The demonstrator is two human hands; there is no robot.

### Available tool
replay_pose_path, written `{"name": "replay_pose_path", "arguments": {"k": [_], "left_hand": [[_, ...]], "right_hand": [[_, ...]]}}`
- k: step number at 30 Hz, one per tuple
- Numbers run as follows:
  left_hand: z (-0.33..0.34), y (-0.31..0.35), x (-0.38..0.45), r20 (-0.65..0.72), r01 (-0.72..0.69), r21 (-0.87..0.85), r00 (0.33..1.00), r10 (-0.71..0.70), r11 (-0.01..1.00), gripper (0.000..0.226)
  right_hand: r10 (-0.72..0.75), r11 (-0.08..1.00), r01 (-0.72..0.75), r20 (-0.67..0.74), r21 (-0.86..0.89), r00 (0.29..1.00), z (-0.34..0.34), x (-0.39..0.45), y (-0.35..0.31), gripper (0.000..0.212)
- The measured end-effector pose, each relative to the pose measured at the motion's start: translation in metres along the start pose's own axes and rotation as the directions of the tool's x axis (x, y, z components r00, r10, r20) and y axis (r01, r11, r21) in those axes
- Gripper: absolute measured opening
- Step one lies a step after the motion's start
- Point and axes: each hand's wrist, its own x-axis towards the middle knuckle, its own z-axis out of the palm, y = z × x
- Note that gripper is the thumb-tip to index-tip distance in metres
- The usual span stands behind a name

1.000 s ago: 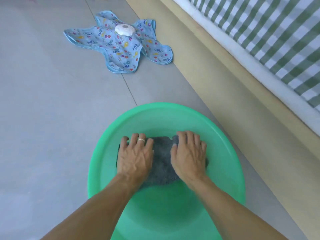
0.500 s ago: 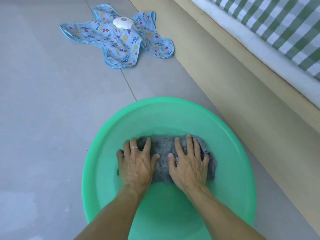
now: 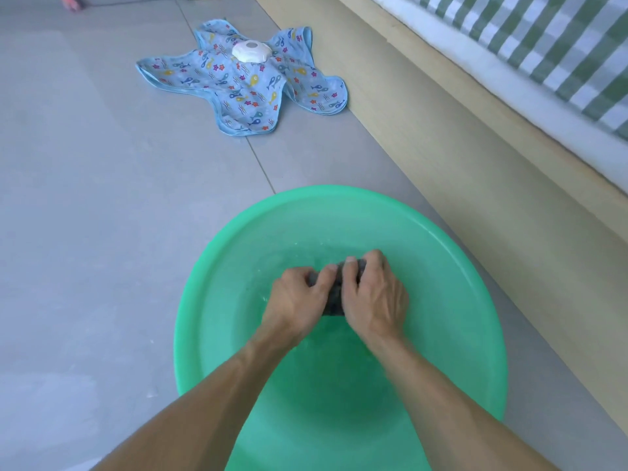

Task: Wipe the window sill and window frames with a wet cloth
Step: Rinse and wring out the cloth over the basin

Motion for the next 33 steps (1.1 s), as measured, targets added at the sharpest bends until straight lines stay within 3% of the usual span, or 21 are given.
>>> {"name": "replay_pose_path", "arguments": {"k": [2,3,6,7,9,11,13,15,17,20,23,26,28,30,31,33], "left_hand": [[-0.006,-0.009,0.0,-0.126,-0.007,0.434,0.99,0.068,0.901,0.032],[-0.007,-0.014,-0.002,-0.14,0.002,0.55,0.986,0.089,0.835,0.033],[0.001,-0.027,-0.005,-0.138,0.01,0.637,0.985,0.1,0.771,0.045],[0.004,-0.029,-0.004,-0.141,0.008,0.611,0.985,0.099,0.791,0.04],[0.013,-0.032,-0.002,-0.168,-0.01,0.451,0.981,0.095,0.892,0.027],[0.021,-0.028,0.002,-0.181,-0.047,0.122,0.981,0.069,0.991,0.026],[0.022,-0.013,0.001,-0.142,0.01,-0.142,0.989,-0.031,0.99,0.04],[0.02,0.002,-0.004,0.021,0.079,-0.236,0.997,-0.077,0.969,0.049],[0.016,0.009,-0.008,0.134,0.086,-0.203,0.989,-0.06,0.975,0.051],[0.009,0.0,-0.005,-0.006,0.014,0.104,1.0,-0.014,0.994,0.049],[0.005,-0.013,-0.005,-0.122,0.073,0.413,0.992,-0.024,0.908,0.032],[0.009,-0.02,-0.005,-0.069,-0.014,0.506,0.996,0.057,0.862,0.043],[0.013,-0.021,0.002,-0.066,-0.064,0.4,0.993,0.098,0.914,0.034],[0.012,-0.014,0.007,-0.085,0.004,0.076,0.996,0.002,0.997,0.02],[0.011,-0.009,0.007,-0.046,0.083,-0.091,0.995,-0.087,0.992,0.022],[0.008,0.002,0.0,0.076,0.207,-0.274,0.978,-0.193,0.939,0.038]], "right_hand": [[-0.068,0.98,0.071,0.023,-0.186,0.997,0.005,-0.003,0.017,0.027],[-0.06,0.963,0.071,0.052,-0.26,0.997,0.008,-0.007,0.024,0.03],[0.017,0.946,0.022,0.117,-0.322,0.993,0.015,-0.018,0.024,0.025],[0.064,0.959,-0.016,0.162,-0.284,0.985,0.016,-0.019,0.016,0.019],[0.221,0.973,-0.231,0.246,0.013,0.944,0.013,-0.013,-0.005,0.019],[0.337,0.848,-0.442,0.346,0.293,0.876,0.008,-0.006,-0.023,0.024],[0.376,0.767,-0.5,0.351,0.402,0.858,0.0,-0.001,-0.035,0.025],[0.363,0.799,-0.458,0.295,0.389,0.884,-0.005,0.003,-0.035,0.029],[0.314,0.885,-0.359,0.19,0.296,0.93,-0.004,0.006,-0.021,0.031],[0.074,0.997,-0.075,-0.042,-0.005,0.996,0.007,0.007,0.01,0.023],[-0.005,0.97,0.008,0.013,-0.245,1.0,0.016,-0.007,0.024,0.03],[0.007,0.967,0.034,0.16,-0.251,0.987,0.02,-0.02,0.015,0.025],[0.165,0.982,-0.184,0.262,0.049,0.951,0.015,-0.014,-0.002,0.022],[0.275,0.844,-0.407,0.368,0.35,0.888,0.008,-0.009,-0.02,0.027],[0.279,0.801,-0.428,0.373,0.418,0.885,0.004,-0.008,-0.028,0.028],[0.233,0.833,-0.336,0.271,0.44,0.934,-0.003,-0.008,-0.038,0.032]]}}
